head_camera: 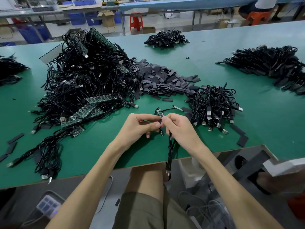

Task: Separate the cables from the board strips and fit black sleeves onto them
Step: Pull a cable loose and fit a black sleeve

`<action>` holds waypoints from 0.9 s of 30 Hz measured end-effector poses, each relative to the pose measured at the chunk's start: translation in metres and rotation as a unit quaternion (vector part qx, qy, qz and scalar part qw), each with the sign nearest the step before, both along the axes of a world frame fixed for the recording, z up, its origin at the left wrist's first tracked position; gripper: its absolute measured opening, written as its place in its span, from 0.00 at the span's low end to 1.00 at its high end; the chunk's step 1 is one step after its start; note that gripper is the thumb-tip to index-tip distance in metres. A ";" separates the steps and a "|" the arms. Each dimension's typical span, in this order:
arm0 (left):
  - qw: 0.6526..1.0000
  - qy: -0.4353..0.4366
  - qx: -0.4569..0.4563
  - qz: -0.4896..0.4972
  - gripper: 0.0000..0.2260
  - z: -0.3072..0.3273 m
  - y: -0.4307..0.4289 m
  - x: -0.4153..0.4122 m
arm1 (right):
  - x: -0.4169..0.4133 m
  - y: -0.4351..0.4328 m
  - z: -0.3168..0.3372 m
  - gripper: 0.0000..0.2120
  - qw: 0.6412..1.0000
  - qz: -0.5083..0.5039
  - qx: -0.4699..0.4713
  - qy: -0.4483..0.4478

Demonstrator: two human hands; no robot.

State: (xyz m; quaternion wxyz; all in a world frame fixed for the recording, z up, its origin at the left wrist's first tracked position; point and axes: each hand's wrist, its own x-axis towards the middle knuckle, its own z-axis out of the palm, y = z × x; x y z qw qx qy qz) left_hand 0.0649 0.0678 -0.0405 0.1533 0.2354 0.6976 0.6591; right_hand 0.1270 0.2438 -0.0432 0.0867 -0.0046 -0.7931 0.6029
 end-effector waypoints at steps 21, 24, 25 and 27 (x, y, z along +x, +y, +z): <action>0.986 0.080 0.040 0.140 0.11 0.001 -0.003 0.003 | 0.001 0.004 0.002 0.18 0.998 0.040 -0.056 -0.002; 0.982 0.113 0.015 0.153 0.10 0.000 -0.003 0.003 | 0.001 0.004 0.002 0.17 0.997 0.050 -0.055 -0.005; 0.979 0.125 0.002 0.158 0.10 -0.001 -0.003 0.003 | 0.002 0.004 0.002 0.17 0.997 0.051 -0.057 -0.006; 0.975 0.145 -0.017 0.166 0.10 -0.002 -0.003 0.003 | 0.002 0.004 0.002 0.16 0.996 0.055 -0.063 -0.006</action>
